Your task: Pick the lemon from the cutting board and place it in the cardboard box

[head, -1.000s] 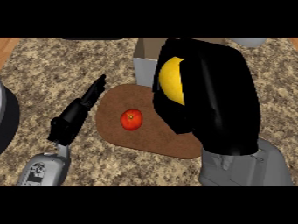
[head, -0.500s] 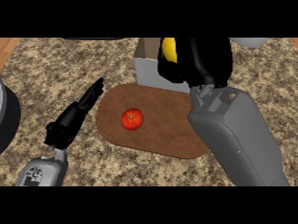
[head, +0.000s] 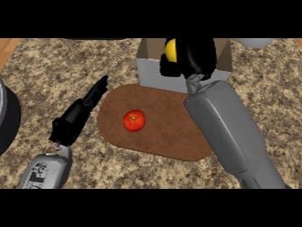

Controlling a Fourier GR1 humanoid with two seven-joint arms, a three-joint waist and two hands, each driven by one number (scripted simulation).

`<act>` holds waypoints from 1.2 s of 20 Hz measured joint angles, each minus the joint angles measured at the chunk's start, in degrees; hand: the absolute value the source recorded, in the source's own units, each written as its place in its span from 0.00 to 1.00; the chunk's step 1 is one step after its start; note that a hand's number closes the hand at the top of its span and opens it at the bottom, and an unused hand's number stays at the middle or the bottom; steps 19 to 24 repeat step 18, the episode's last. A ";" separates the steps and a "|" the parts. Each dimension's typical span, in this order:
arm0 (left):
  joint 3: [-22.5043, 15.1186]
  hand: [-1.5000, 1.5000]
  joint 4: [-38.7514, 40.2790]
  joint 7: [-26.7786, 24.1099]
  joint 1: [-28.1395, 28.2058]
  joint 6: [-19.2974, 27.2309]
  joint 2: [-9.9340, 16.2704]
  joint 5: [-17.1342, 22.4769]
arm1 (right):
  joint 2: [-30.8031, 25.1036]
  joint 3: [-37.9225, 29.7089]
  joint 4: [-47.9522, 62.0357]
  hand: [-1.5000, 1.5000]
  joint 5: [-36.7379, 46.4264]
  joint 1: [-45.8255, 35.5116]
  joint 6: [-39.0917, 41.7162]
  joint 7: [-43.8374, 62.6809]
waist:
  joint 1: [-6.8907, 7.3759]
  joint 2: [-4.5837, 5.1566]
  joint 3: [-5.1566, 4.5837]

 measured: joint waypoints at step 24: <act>-0.13 0.50 -1.76 1.76 0.65 0.32 -0.71 -0.49 | 0.43 -14.98 5.41 0.00 -27.41 3.59 -20.45 -20.54 | -0.45 -0.15 0.10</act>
